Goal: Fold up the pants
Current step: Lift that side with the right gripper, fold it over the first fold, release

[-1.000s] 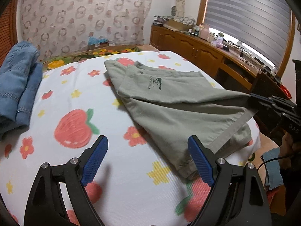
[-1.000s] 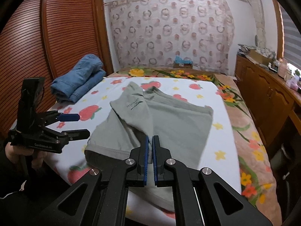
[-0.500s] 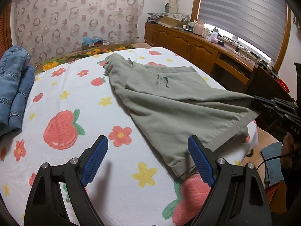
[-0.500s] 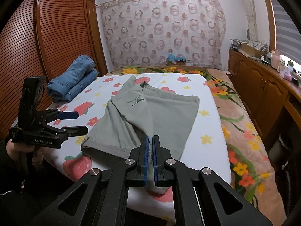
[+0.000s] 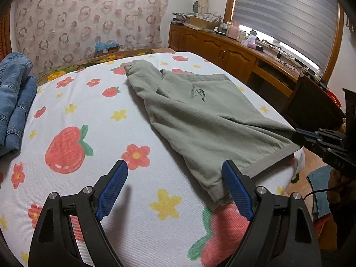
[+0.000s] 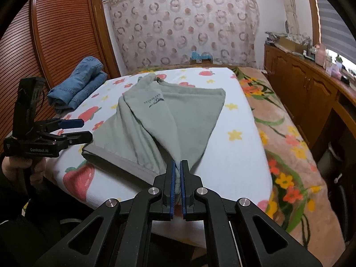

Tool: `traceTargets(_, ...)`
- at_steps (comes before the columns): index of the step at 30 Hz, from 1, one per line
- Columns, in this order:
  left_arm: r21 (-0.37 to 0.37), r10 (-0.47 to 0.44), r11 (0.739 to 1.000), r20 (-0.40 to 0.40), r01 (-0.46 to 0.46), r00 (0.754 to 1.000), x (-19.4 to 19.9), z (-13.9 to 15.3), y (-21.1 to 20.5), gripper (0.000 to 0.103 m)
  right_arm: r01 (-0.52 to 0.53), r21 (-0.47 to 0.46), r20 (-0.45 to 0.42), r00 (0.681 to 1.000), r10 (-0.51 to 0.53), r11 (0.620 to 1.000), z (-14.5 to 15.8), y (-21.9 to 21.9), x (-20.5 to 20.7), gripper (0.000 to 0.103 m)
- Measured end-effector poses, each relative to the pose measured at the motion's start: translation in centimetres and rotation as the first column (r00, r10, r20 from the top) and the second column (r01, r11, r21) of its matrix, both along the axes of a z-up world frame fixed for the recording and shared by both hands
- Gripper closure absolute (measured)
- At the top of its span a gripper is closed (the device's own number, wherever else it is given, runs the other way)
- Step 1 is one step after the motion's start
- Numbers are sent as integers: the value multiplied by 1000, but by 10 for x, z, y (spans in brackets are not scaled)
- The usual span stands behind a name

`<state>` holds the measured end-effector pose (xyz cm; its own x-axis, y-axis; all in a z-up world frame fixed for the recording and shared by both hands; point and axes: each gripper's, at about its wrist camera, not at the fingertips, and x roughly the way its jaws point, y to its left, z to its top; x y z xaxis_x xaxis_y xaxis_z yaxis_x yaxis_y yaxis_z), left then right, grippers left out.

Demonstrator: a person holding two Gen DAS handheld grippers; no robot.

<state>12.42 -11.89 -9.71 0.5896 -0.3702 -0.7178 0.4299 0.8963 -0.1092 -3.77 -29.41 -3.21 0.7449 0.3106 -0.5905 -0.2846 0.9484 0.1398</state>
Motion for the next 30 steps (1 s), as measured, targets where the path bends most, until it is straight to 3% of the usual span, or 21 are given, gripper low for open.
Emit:
traceTargets(11, 33, 8, 999, -38, -6, 999, 6, -18, -2, 16, 1, 16, -40, 999, -1, 1000, -8, -2, 9, 99)
traceTargets(18, 84, 11, 996, 2, -11, 1000, 2, -22, -8, 15, 6, 14, -55, 998, -5, 1000, -7, -1, 11, 96)
traceTargets(30, 79, 17, 997, 5, -18, 1000, 0, -21, -7, 15, -1, -48, -9, 1000, 1, 999, 13, 14, 29, 87)
